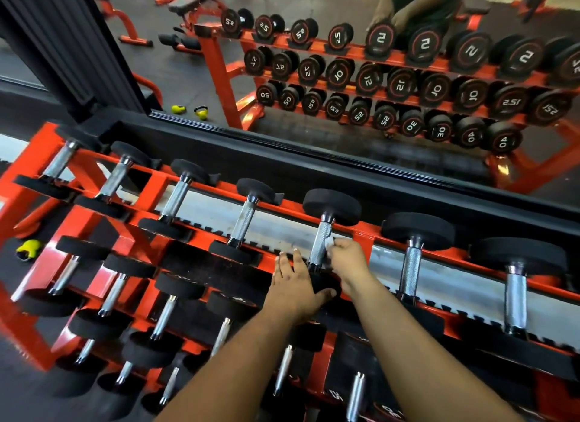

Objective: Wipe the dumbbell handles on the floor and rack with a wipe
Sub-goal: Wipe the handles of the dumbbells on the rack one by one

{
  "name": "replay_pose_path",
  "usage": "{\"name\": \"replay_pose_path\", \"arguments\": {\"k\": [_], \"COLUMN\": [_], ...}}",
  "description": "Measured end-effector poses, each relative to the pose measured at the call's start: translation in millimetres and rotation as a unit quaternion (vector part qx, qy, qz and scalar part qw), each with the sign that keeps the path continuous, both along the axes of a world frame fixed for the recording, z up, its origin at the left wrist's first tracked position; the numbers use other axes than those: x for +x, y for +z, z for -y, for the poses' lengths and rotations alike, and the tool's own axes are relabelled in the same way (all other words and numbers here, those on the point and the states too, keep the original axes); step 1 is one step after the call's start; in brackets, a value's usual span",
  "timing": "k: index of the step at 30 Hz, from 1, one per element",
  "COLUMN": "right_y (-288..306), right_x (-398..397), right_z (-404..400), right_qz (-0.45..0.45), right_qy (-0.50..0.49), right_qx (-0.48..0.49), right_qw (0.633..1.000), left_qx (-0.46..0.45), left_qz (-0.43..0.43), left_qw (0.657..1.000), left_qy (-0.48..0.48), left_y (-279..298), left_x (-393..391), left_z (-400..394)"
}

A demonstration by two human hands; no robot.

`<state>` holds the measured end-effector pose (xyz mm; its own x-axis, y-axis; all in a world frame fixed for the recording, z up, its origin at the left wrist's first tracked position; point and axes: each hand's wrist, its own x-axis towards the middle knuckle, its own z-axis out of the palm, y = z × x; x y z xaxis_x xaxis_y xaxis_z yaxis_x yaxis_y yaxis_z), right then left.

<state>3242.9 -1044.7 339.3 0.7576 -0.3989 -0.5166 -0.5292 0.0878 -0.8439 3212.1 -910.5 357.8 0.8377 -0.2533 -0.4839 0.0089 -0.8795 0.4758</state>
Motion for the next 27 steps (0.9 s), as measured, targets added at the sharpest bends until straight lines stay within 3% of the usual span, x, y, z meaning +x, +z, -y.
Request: {"name": "replay_pose_path", "arguments": {"k": [3,5,11,16,23,27], "right_y": [4,3,-16,1,12,13], "right_x": [20,22,6,27,36,46], "right_z": [2,0,6,12,7,19], "right_qz": [0.001,-0.013,-0.056,-0.014,-0.008,-0.015], "right_qy": [-0.125,-0.140,-0.051,-0.116,-0.026,-0.027], "right_qx": [0.096,0.106,0.038,0.112,0.221,0.213], "right_qw": [0.987,0.984,0.996,0.987,0.975,0.977], "left_qx": [0.005,0.005,0.005,0.011,0.008,0.009], "left_qz": [-0.001,0.001,0.004,0.010,0.004,0.009], "left_qw": [1.000,1.000,1.000,1.000,1.000,1.000], "left_qy": [-0.005,-0.006,-0.007,-0.012,-0.007,-0.008], "left_y": [-1,-1,-2,0,2,3], "left_x": [0,0,0,0,0,-1], "left_z": [0,-1,-2,-1,-1,-1]}}
